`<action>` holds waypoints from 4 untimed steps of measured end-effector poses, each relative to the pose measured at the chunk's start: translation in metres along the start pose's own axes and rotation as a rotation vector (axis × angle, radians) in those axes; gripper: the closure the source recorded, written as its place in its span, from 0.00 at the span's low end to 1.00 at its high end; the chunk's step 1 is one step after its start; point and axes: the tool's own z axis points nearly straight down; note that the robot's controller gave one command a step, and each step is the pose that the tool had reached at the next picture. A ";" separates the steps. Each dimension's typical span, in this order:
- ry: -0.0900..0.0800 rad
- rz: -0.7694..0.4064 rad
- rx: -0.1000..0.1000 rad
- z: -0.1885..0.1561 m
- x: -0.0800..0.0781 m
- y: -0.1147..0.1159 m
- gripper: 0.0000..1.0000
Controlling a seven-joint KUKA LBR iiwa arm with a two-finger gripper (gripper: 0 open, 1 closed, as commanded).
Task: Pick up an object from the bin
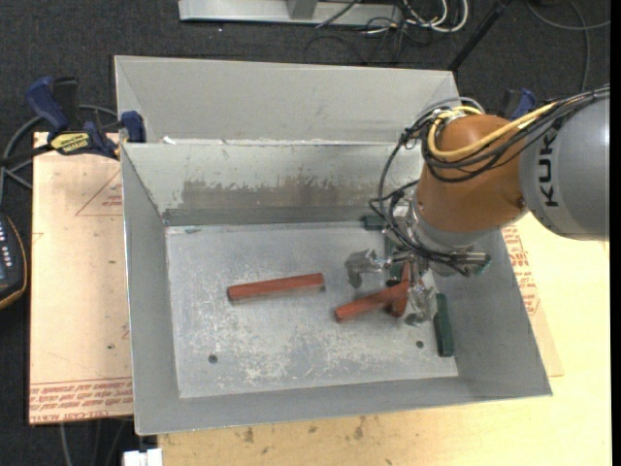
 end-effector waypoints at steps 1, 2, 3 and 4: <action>-0.001 0.016 0.006 0.038 -0.004 -0.042 0.00; -0.001 0.015 0.008 0.032 -0.005 -0.043 1.00; -0.007 0.036 0.016 -0.095 0.007 -0.061 1.00; -0.003 0.035 0.007 -0.090 0.008 -0.059 0.00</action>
Offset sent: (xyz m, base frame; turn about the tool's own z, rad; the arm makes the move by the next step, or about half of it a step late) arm 0.0326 -0.0245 -0.0366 0.0107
